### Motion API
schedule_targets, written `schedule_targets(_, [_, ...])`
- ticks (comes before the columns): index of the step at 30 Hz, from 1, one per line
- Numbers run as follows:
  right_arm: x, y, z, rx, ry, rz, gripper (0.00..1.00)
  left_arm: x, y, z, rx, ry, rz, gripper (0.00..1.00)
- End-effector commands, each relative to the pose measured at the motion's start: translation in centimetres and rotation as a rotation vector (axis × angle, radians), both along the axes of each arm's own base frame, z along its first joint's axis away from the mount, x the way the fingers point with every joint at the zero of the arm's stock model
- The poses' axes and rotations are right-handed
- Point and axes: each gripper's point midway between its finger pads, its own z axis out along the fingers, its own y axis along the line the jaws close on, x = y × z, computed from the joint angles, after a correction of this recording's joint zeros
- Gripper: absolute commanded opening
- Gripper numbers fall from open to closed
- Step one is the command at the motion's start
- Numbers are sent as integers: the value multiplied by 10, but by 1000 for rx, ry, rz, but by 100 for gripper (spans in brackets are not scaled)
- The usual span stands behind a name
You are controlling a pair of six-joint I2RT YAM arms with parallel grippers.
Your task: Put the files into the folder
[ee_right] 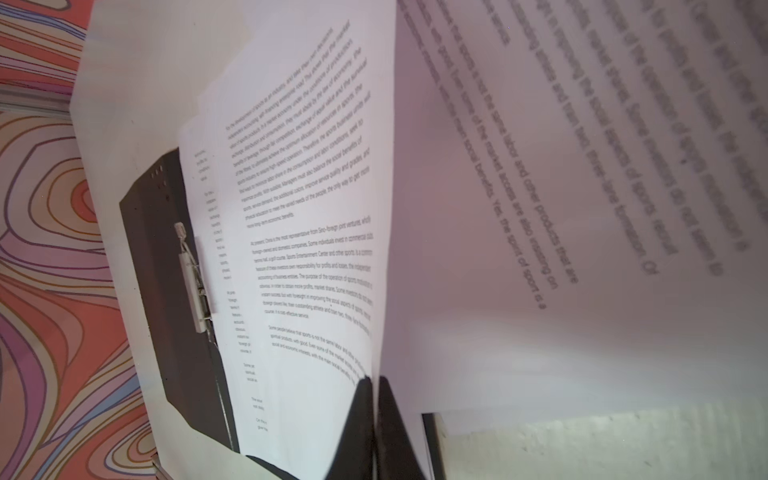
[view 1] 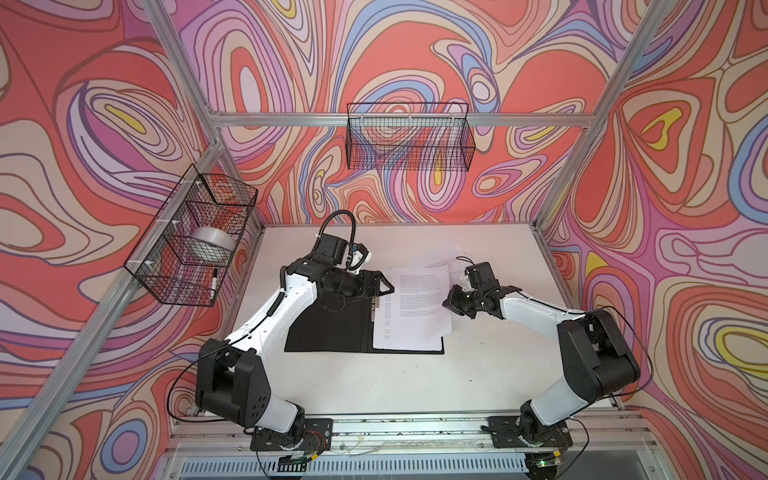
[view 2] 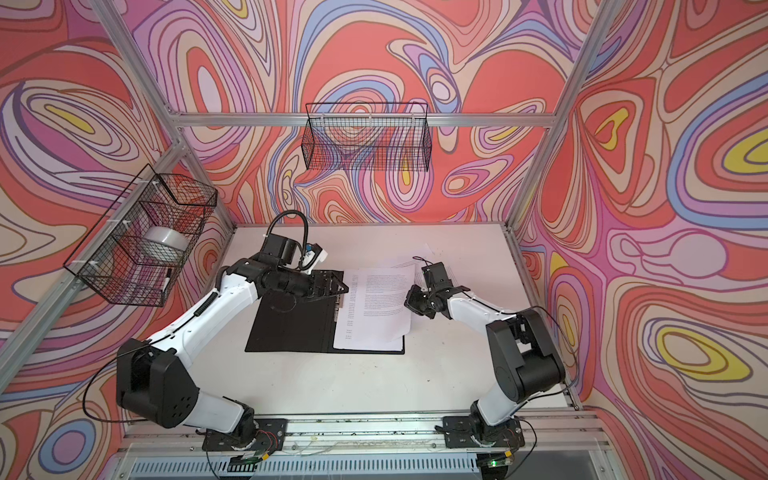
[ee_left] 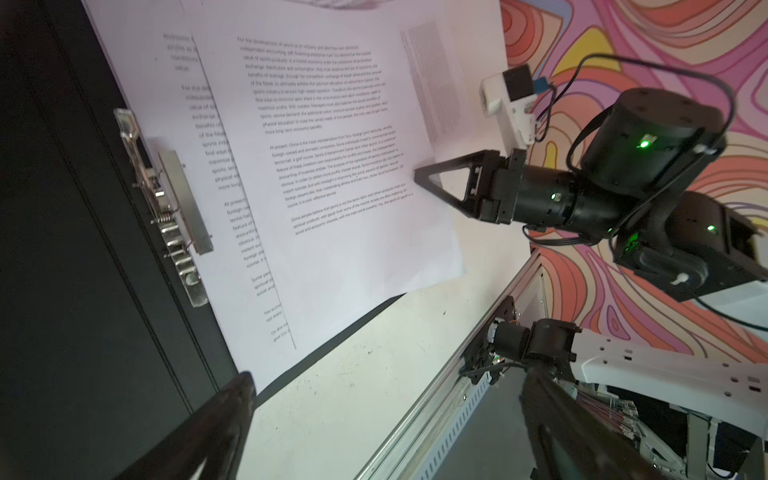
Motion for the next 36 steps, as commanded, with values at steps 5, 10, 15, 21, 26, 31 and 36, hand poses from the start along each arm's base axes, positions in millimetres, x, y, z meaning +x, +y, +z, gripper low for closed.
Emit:
schedule_targets(5, [-3,6,1,-5,-54,36,0,-31,24,-12,54,-102,18,100])
schedule_targets(10, [-12,13,-6,-17,-37,58,0,-34,29,-13,37,-178,50,100])
schedule_targets(15, [-12,19,-6,-13,-39,61,0,-31,27,-4,22,-218,47,100])
schedule_targets(21, [-10,25,-6,-4,-38,55,0,-33,25,-8,22,-189,29,100])
schedule_targets(26, [-8,33,-8,6,-31,54,0,-32,25,-8,21,-193,26,100])
schedule_targets(31, [-4,40,-8,15,-34,57,0,-33,23,-9,14,-181,18,100])
schedule_targets(36, [-1,42,-9,15,-31,50,0,-33,23,-10,12,-179,16,100])
